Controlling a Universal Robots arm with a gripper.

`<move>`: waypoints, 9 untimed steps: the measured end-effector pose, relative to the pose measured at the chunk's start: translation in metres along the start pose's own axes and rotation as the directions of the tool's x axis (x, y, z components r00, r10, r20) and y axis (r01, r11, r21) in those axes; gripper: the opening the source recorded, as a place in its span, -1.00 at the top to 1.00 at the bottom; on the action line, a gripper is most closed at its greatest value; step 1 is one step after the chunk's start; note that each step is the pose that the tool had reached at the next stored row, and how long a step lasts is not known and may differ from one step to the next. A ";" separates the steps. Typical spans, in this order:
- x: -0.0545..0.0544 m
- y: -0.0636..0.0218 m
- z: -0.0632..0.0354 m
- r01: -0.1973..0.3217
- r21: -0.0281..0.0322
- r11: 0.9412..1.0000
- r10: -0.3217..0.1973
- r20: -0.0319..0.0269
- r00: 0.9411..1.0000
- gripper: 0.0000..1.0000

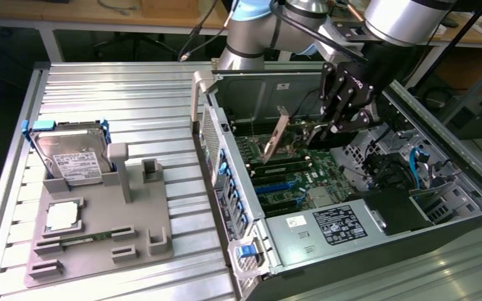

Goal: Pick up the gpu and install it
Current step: 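Insert the gpu into the slot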

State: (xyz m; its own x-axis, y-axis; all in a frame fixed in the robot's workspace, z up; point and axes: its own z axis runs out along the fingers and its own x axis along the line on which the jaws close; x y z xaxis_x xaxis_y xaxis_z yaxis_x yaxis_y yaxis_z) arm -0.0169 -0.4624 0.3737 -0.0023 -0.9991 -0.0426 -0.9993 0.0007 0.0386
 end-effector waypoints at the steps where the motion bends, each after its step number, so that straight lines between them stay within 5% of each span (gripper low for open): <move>1: 0.000 0.0003 0.0006 0.000 0.000 1.000 0.000 0.000 1.000 0.47; 9: 0.000 0.0032 0.0046 0.000 0.000 1.000 0.000 0.000 1.000 0.47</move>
State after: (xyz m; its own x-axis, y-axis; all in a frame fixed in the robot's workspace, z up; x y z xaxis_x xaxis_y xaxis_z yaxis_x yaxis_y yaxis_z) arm -0.0203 -0.4624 0.3692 -0.0023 -0.9991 -0.0426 -0.9993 0.0007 0.0386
